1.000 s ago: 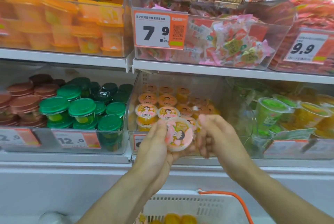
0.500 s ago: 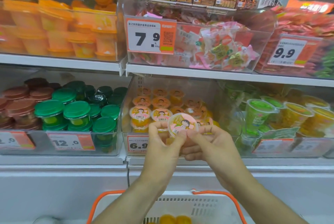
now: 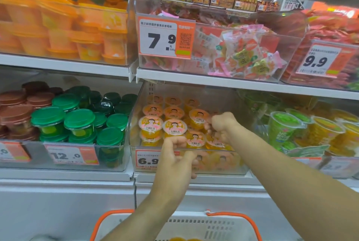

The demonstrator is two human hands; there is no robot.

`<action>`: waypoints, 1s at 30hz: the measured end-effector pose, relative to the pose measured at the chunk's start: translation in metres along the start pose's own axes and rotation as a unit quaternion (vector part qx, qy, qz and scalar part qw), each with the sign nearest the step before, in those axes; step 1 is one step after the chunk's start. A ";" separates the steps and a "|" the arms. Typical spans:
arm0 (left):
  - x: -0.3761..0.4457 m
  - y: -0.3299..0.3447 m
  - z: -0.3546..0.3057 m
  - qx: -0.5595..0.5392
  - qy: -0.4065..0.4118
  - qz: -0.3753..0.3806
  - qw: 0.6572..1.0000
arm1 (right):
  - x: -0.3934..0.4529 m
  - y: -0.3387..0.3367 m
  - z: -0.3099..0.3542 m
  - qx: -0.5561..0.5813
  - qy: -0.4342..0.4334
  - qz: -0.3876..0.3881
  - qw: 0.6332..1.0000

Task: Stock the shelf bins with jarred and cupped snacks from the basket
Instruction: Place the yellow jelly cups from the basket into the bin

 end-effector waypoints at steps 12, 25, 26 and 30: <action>0.006 -0.005 -0.001 -0.037 0.025 0.016 0.999 | 0.038 0.032 -0.006 -0.061 -0.013 -0.051 0.997; -0.008 -0.001 0.022 0.072 0.055 0.091 0.992 | -0.056 -0.038 0.015 -0.020 -0.263 -0.059 0.963; -0.009 0.003 0.035 0.135 0.051 0.117 0.983 | -0.074 -0.047 0.010 0.005 -0.287 -0.055 0.956; -0.014 0.006 0.113 0.369 -0.025 0.203 0.907 | -0.133 -0.068 -0.050 0.107 -0.284 -0.039 0.952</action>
Point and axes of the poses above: each hand's wrist, its own x-axis towards the middle knuckle, its own y-axis out of the palm, z = x × y, the point moved 7 cm from there along x, towards the middle knuckle, and after that the axes turned 15 degrees about -z, right-handed, at the moved point
